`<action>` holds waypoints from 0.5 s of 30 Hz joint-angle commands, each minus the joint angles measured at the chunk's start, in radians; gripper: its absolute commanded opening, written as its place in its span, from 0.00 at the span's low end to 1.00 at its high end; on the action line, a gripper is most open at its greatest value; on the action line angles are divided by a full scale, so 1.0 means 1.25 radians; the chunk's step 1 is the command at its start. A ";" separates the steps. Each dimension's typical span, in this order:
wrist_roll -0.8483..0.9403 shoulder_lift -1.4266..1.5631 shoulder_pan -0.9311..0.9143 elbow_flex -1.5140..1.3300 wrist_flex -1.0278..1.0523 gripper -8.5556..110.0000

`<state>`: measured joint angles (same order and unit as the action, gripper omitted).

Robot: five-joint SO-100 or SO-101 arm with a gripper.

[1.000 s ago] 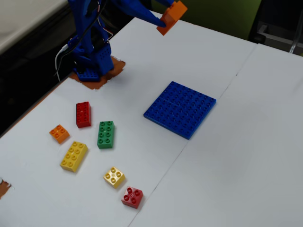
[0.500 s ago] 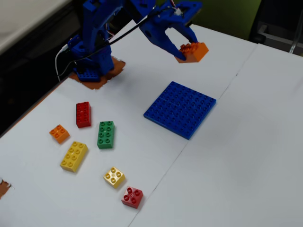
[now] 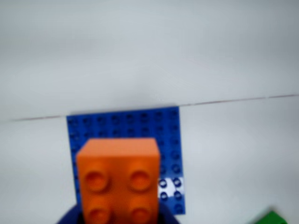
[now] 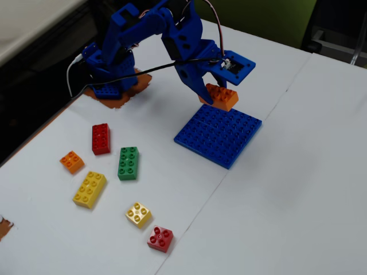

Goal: Pick up the 2x4 orange block and go up the 8x8 blue block.

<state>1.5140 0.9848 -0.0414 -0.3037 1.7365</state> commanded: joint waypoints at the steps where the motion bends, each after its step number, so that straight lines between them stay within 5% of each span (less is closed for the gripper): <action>1: 0.006 -0.007 -0.012 0.017 0.009 0.07; 15: -0.011 -0.023 -0.018 -0.049 0.013 0.07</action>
<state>1.5048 0.9311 -0.0537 -0.3651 1.7472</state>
